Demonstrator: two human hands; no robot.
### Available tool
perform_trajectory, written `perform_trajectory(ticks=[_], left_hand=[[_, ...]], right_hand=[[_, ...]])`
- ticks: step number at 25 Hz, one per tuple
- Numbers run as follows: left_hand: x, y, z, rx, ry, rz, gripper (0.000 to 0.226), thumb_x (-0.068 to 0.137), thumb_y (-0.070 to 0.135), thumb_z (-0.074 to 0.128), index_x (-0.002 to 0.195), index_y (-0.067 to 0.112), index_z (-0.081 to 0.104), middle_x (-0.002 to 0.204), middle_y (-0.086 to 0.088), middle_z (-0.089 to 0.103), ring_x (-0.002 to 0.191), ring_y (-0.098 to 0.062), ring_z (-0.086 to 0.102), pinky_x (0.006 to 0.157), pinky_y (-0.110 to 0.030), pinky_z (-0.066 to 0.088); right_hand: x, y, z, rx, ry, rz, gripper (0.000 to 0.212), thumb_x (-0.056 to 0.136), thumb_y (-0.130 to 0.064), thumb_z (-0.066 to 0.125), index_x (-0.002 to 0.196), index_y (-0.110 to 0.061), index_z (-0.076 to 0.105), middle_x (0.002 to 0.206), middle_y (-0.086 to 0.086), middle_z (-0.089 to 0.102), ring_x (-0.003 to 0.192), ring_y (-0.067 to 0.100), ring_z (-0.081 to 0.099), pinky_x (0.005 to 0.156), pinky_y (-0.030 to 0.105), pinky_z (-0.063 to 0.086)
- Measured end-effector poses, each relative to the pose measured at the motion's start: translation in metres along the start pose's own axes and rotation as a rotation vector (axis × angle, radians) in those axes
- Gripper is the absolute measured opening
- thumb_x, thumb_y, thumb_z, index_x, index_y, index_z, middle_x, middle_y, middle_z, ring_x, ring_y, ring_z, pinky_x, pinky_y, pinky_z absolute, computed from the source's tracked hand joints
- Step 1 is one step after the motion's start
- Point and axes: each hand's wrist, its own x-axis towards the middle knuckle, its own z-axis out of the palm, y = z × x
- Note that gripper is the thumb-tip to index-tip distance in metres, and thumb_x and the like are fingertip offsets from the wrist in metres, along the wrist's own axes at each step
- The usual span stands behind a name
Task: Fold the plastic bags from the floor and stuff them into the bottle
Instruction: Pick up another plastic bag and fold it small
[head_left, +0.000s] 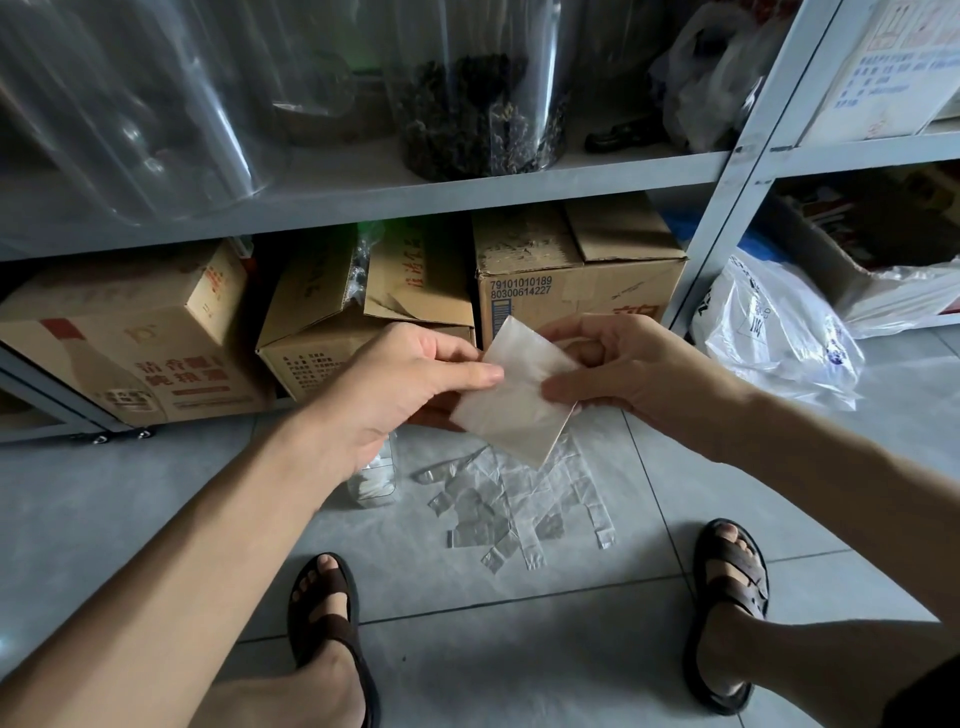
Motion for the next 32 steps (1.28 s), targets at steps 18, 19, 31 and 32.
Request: perform_trajectory(ticks=[18,19,31,32], left_hand=[[-0.001,0.003,0.000,-0.190,0.085,-0.017,0.005,0.085,0.007,0.073,0.084,0.009,0.077,0.085,-0.015,0.077,0.066,-0.018,0.072,0.056,-0.026,0.059],[-0.001,0.002,0.001,-0.188,0.080,-0.022,0.007,0.084,0.006,0.073,0.090,0.006,0.077,0.086,-0.016,0.077,0.065,-0.018,0.072,0.055,-0.025,0.059],[-0.004,0.008,0.004,-0.261,0.094,0.056,0.021,0.075,-0.006,0.072,0.072,0.014,0.077,0.072,-0.004,0.075,0.057,-0.011,0.068,0.049,-0.022,0.056],[-0.004,0.008,0.003,-0.274,0.083,0.052,0.019,0.072,-0.003,0.073,0.071,0.015,0.078,0.072,-0.005,0.075,0.057,-0.011,0.068,0.050,-0.022,0.056]], right_hand=[[-0.007,0.000,0.016,0.164,0.233,0.014,0.014,0.087,-0.001,0.067,0.098,0.006,0.067,0.086,0.014,0.075,0.072,0.019,0.073,0.064,0.023,0.058],[-0.008,0.000,0.016,0.155,0.232,0.012,0.013,0.087,-0.002,0.067,0.098,0.005,0.068,0.086,0.013,0.075,0.073,0.019,0.073,0.065,0.023,0.058],[-0.008,-0.005,0.015,0.324,0.176,-0.008,0.017,0.070,-0.003,0.071,0.063,-0.018,0.073,0.074,0.006,0.073,0.067,0.016,0.071,0.068,0.029,0.062],[-0.008,-0.005,0.014,0.333,0.172,-0.014,0.014,0.070,-0.003,0.070,0.067,-0.017,0.072,0.075,0.007,0.073,0.067,0.016,0.070,0.068,0.029,0.062]])
